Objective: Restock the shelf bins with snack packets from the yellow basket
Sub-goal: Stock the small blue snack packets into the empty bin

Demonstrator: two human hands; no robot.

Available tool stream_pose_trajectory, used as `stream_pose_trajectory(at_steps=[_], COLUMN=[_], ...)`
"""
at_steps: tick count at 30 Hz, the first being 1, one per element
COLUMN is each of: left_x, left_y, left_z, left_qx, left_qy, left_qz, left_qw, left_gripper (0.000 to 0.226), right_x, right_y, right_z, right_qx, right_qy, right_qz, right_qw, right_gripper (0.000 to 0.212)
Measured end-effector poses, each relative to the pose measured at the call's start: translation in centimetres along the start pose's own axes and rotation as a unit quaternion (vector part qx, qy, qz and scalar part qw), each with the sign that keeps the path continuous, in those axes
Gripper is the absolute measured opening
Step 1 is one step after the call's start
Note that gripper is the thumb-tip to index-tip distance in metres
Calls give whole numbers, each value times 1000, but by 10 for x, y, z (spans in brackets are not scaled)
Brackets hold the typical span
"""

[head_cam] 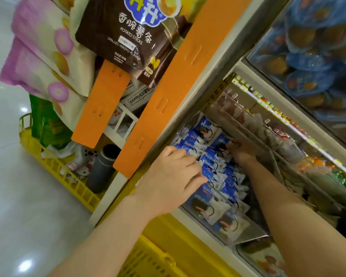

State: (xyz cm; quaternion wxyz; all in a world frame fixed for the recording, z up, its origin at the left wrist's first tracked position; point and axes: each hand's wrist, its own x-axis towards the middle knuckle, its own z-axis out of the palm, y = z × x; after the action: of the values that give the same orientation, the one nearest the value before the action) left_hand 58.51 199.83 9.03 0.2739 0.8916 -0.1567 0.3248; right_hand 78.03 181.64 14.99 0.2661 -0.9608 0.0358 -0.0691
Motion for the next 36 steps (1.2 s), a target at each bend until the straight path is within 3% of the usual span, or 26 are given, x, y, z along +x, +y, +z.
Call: stream_pose_trajectory(at_steps=[4, 7, 11, 17, 21, 23, 26, 30, 33, 36], left_x=[0, -1, -5, -24, -46, -63, -94, -134, -163, -187], left_y=[0, 4, 13, 33, 47, 52, 57, 56, 46, 30], left_z=[-1, -4, -5, -1, -6, -11, -11, 4, 19, 30], left_qx=[5, 22, 40, 31, 36, 39, 58, 92, 105, 118], left_qy=[-8, -24, -33, -26, -60, -86, -116, -145, -172, -204], left_qz=[-3, -5, -28, -82, -77, -79, -97, -149, -209, -289], left_qw=[1000, 999, 998, 996, 995, 992, 987, 974, 957, 928], left_gripper=[40, 42, 46, 44, 54, 49, 37, 26, 29, 35], right_x=[-11, -40, -110, -199, -232, -249, -275, -312, -333, -343], right_y=[-7, -22, -27, 25, 61, 76, 103, 153, 195, 243], right_z=[-3, -13, -25, -33, -46, -49, -42, -10, 26, 68], right_qx=[-11, -56, 51, 32, -25, -40, -58, -64, -85, -137], right_qy=[4, 48, 53, -43, -15, 6, 34, 11, -104, -222], right_qz=[-21, -86, -179, -240, -292, -321, -359, -333, -222, -114], right_qw=[1000, 994, 981, 969, 956, 946, 931, 941, 966, 959], right_gripper=[36, 35, 30, 30, 35, 41, 32, 17, 20, 31])
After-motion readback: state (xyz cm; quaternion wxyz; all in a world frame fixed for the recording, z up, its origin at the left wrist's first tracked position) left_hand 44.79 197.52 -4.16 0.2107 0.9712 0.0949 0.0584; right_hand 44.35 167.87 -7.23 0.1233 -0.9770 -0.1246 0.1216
